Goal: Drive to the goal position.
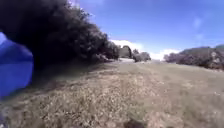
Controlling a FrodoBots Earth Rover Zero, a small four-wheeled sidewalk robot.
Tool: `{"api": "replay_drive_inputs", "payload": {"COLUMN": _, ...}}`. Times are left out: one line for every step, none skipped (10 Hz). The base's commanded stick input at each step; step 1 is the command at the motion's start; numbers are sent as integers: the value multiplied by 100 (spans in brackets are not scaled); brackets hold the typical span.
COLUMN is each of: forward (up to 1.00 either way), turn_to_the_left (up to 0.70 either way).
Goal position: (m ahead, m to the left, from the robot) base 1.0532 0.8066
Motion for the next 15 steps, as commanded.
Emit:
{"api": "replay_drive_inputs", "payload": {"forward": 70, "turn_to_the_left": 0}}
{"api": "replay_drive_inputs", "payload": {"forward": 70, "turn_to_the_left": 0}}
{"api": "replay_drive_inputs", "payload": {"forward": 70, "turn_to_the_left": 0}}
{"api": "replay_drive_inputs", "payload": {"forward": 70, "turn_to_the_left": 0}}
{"api": "replay_drive_inputs", "payload": {"forward": 70, "turn_to_the_left": 0}}
{"api": "replay_drive_inputs", "payload": {"forward": 70, "turn_to_the_left": 0}}
{"api": "replay_drive_inputs", "payload": {"forward": 42, "turn_to_the_left": 0}}
{"api": "replay_drive_inputs", "payload": {"forward": 10, "turn_to_the_left": 0}}
{"api": "replay_drive_inputs", "payload": {"forward": 0, "turn_to_the_left": 0}}
{"api": "replay_drive_inputs", "payload": {"forward": 0, "turn_to_the_left": 0}}
{"api": "replay_drive_inputs", "payload": {"forward": 0, "turn_to_the_left": 0}}
{"api": "replay_drive_inputs", "payload": {"forward": 0, "turn_to_the_left": 0}}
{"api": "replay_drive_inputs", "payload": {"forward": 0, "turn_to_the_left": 0}}
{"api": "replay_drive_inputs", "payload": {"forward": 0, "turn_to_the_left": 0}}
{"api": "replay_drive_inputs", "payload": {"forward": 0, "turn_to_the_left": 0}}
